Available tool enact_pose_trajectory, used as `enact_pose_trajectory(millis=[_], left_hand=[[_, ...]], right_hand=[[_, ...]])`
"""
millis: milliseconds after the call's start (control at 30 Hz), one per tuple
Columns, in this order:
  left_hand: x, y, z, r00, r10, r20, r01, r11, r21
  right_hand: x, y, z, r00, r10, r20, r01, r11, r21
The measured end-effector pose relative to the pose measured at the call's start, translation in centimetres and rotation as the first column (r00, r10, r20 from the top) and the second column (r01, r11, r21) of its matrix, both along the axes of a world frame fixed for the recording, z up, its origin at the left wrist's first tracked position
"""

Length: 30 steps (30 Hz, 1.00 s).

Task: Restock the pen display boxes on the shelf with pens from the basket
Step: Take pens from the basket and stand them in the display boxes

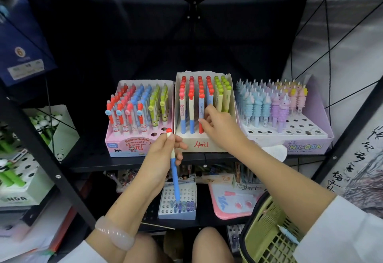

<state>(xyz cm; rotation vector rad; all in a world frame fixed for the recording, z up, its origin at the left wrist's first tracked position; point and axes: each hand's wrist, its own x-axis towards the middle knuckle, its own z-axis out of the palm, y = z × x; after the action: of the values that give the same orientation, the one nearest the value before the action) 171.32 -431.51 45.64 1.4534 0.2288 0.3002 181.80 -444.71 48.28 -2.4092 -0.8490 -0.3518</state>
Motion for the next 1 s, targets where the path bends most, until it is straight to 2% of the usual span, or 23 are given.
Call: enact_pose_trajectory(millis=[133,200,267,367,467,533,600,667,767,900,1000], left_hand=[[-0.2,0.5,-0.1,0.997,-0.007,0.075,0.002,0.998,0.062],[-0.1,0.4,0.3,0.994,0.002,0.108,-0.012,0.996,0.086],[-0.2,0.0,0.6,0.99,-0.001,0.145,-0.011,0.997,0.083],[0.0,-0.9,1.0,0.982,-0.031,0.185,0.017,0.997,0.072],[0.0,-1.3,0.9,0.975,-0.061,0.216,0.034,0.992,0.125],[0.1,-1.1,0.7,0.975,-0.074,0.21,0.036,0.983,0.181],[0.1,-0.8,0.6,0.982,-0.072,0.174,0.029,0.971,0.236],[0.2,-0.7,0.2,0.989,-0.068,0.127,0.032,0.963,0.268],[0.2,-0.7,-0.6,0.995,-0.073,0.068,0.048,0.947,0.317],[0.2,-0.5,-0.9,0.996,-0.069,0.056,0.047,0.944,0.326],[0.1,-0.7,-0.8,0.996,-0.075,0.052,0.054,0.943,0.328]], right_hand=[[-1.1,-0.5,-0.3,0.999,-0.038,0.001,0.037,0.966,0.257],[-2.3,-0.6,-0.2,0.984,0.138,-0.108,-0.094,0.935,0.341],[-3.9,-0.4,-0.3,0.906,0.344,-0.248,-0.265,0.916,0.302],[-5.1,-0.3,-0.8,0.833,0.426,-0.354,-0.339,0.897,0.282],[-5.1,-0.8,-0.5,0.858,0.395,-0.327,-0.297,0.903,0.312],[-4.4,-1.5,0.4,0.907,0.327,-0.264,-0.21,0.896,0.39],[-3.1,-2.4,1.6,0.957,0.22,-0.188,-0.084,0.833,0.547],[-1.8,-3.1,2.5,0.987,0.105,-0.118,-0.014,0.801,0.598],[-0.5,-3.0,2.4,0.996,0.003,-0.09,0.041,0.874,0.484],[0.0,-2.1,0.7,0.991,-0.004,-0.132,0.038,0.966,0.256],[0.2,-1.6,-0.1,0.994,-0.046,-0.098,0.051,0.997,0.055]])
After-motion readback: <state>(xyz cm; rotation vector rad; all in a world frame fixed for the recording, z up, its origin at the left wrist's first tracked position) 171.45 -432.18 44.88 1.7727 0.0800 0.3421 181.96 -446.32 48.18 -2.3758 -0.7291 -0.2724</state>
